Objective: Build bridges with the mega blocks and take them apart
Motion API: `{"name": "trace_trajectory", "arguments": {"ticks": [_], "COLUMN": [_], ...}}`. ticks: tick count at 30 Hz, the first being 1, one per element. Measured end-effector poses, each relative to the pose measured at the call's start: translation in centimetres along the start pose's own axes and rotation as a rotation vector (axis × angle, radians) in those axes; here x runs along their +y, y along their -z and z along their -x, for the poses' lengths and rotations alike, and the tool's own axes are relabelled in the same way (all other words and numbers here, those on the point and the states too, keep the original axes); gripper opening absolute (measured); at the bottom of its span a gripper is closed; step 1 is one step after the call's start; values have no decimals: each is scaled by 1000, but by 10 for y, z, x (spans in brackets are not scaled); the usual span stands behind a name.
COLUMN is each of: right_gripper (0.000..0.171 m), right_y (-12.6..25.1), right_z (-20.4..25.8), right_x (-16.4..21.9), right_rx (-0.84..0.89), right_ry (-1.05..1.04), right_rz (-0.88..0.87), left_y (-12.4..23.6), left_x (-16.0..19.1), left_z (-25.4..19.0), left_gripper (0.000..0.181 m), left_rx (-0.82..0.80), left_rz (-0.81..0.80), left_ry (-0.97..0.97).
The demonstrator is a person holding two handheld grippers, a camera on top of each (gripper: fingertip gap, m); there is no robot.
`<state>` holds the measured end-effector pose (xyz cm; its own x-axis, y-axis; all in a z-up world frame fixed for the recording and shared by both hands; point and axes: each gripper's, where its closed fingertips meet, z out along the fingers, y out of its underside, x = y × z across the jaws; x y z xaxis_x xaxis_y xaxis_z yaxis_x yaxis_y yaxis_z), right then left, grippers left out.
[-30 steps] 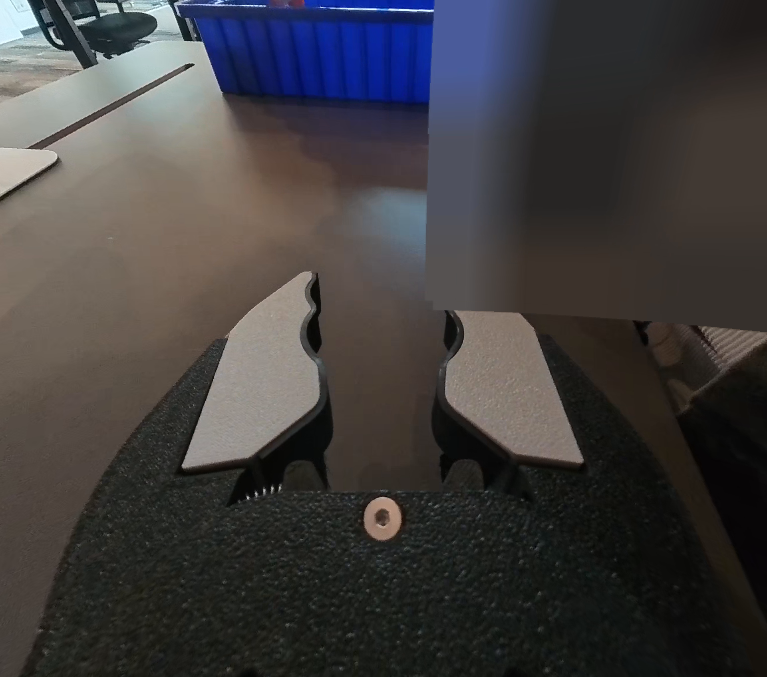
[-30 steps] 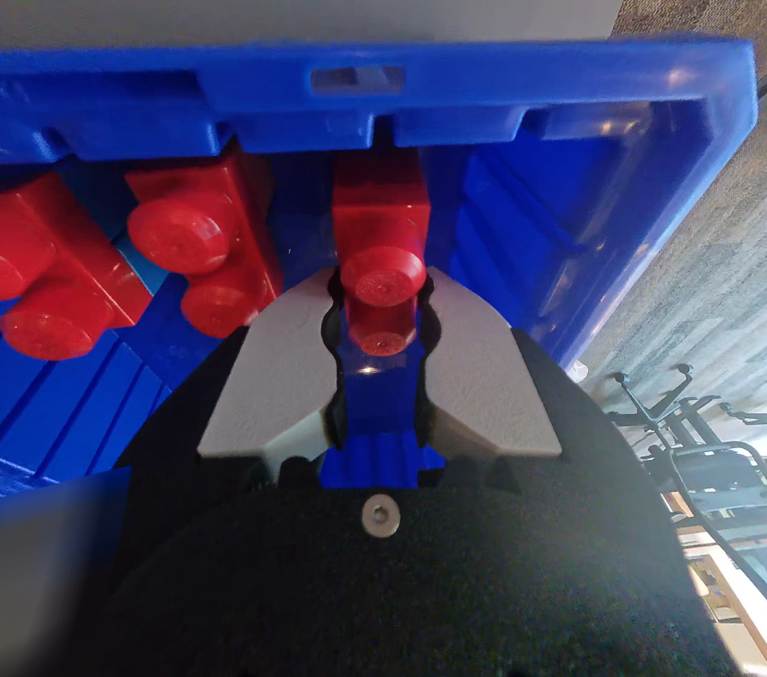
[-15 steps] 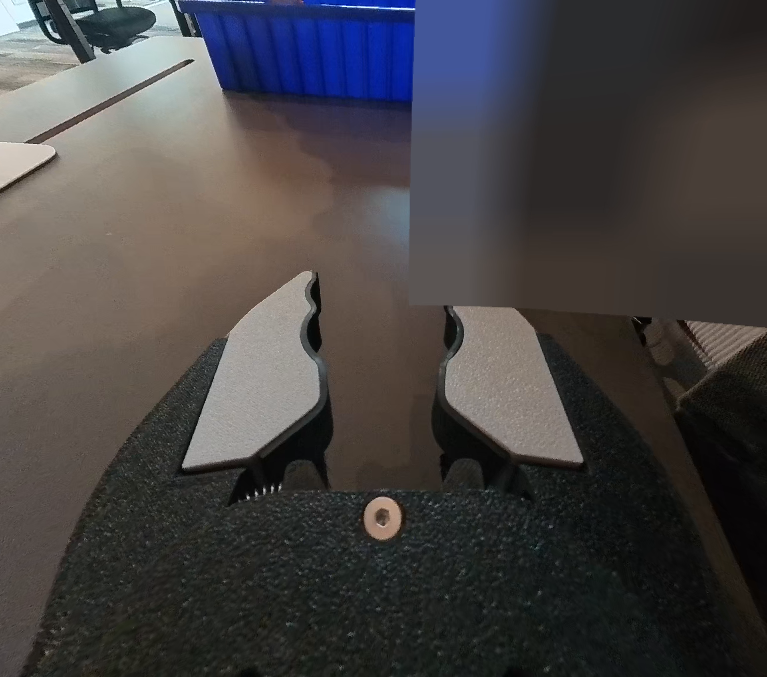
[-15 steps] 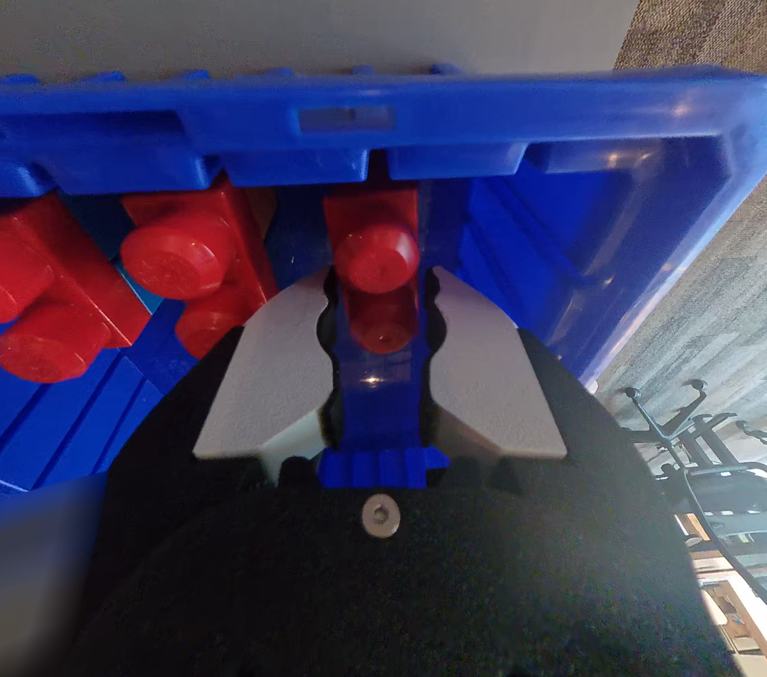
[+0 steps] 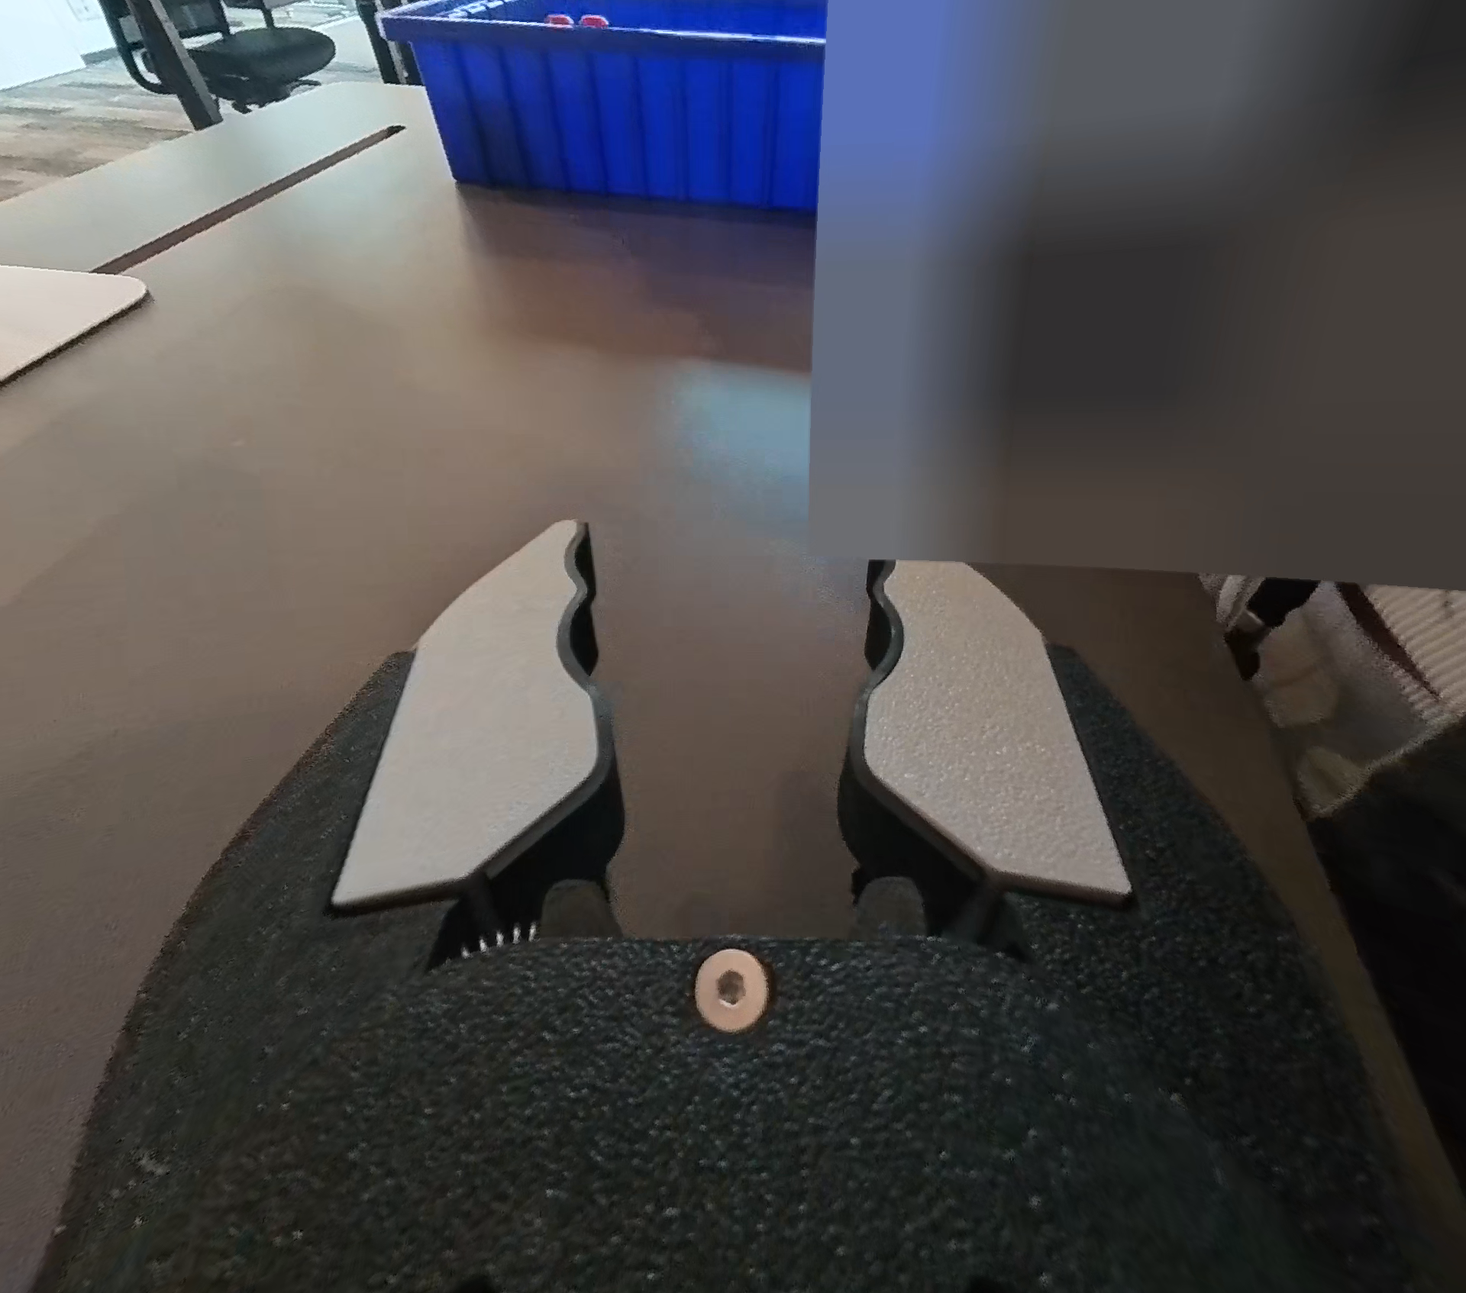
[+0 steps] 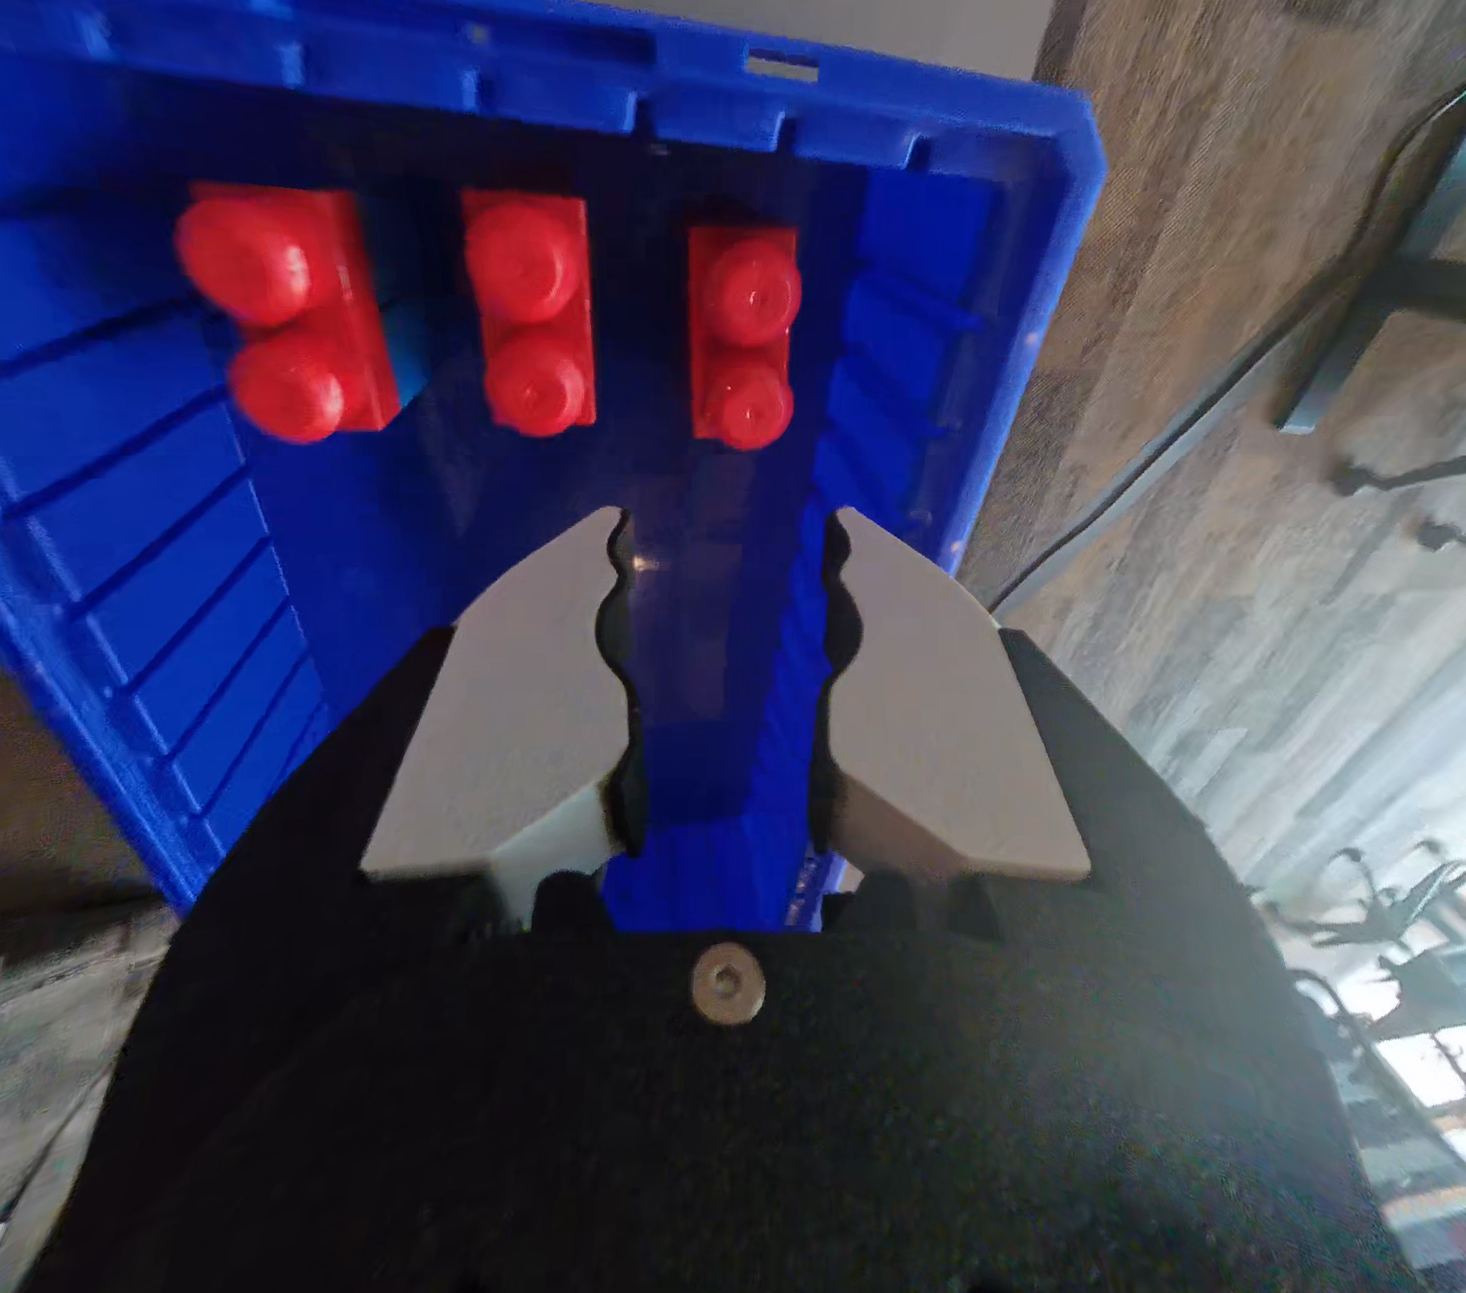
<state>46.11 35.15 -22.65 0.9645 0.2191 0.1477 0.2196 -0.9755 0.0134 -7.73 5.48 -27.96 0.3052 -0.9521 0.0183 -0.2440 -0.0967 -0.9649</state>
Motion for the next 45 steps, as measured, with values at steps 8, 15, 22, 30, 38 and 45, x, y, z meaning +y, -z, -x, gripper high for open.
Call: {"name": "trace_trajectory", "arguments": {"ticks": [8,15,22,30,38,45], "right_gripper": [46,39,71,129,77,18], "right_y": [111,204,266,286,276,290], "right_z": [38,79,137,176,237,243], "right_x": [34,80,150,213,248,294], "right_rx": [186,376,521,266,-313,-435], "right_ry": [177,186,186,44,355,395], "right_rz": [-418,-984,-1528,-1983,-2058,-2397], "left_y": [-1,-1,5,18,57,113], "left_x": [0,-6,-28,-67,-108,-128], "left_z": [0,1,-2,-11,-15,-6], "left_gripper": [71,81,79,67,44,28], "left_rx": [-16,-51,-94,-139,-172,-321], "left_rz": [8,-17,-69,-187,-345,-345], "left_ry": [-15,-25,-72,-73,-126,-165]}}
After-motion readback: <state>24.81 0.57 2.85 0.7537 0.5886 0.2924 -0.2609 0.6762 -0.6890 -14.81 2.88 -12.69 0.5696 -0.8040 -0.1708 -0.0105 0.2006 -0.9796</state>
